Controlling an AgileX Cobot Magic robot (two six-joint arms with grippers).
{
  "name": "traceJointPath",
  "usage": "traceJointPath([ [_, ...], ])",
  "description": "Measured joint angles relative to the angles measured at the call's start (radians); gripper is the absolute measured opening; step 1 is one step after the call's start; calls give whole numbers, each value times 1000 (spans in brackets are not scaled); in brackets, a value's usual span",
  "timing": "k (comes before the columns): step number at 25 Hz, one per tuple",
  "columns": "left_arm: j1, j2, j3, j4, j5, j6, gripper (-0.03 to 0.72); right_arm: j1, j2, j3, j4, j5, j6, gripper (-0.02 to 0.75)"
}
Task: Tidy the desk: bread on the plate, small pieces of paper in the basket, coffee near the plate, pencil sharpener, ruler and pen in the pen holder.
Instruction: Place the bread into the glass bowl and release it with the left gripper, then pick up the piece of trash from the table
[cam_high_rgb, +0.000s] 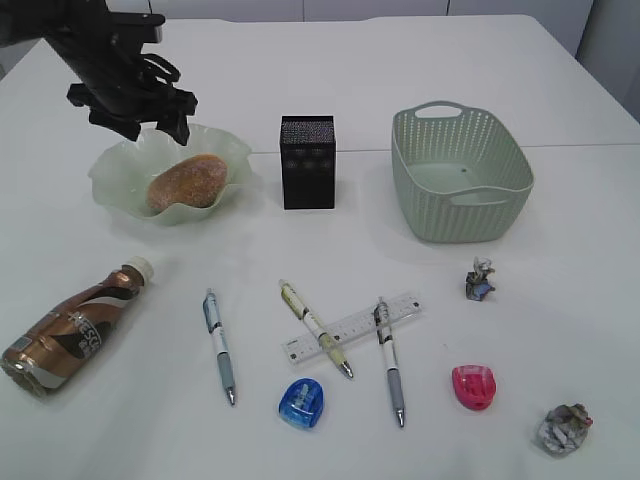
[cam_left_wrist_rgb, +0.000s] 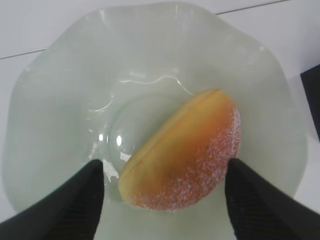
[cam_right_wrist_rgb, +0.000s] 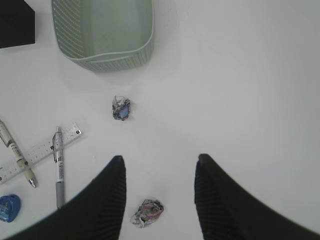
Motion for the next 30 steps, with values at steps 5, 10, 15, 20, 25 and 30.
traceJointPath([
  [5, 0, -69, 0, 0, 102, 0, 550, 0, 0, 0, 10, -2, 0, 364],
  [10, 0, -148, -5, 0, 310, 0, 550, 0, 0, 0, 22, 1, 0, 364],
  [15, 0, -217, -19, 0, 370, 0, 521, 0, 0, 0, 24, 49, -2, 364],
  [20, 0, -313, -19, 0, 382, 0, 511, 0, 0, 0, 39, 68, -3, 364],
  [25, 0, -451, 65, 0, 382, 0, 508, 0, -21, 0, 72, 70, -34, 364],
  [30, 0, -616, 208, 0, 386, 0, 508, 0, -31, 0, 95, 70, -47, 364],
])
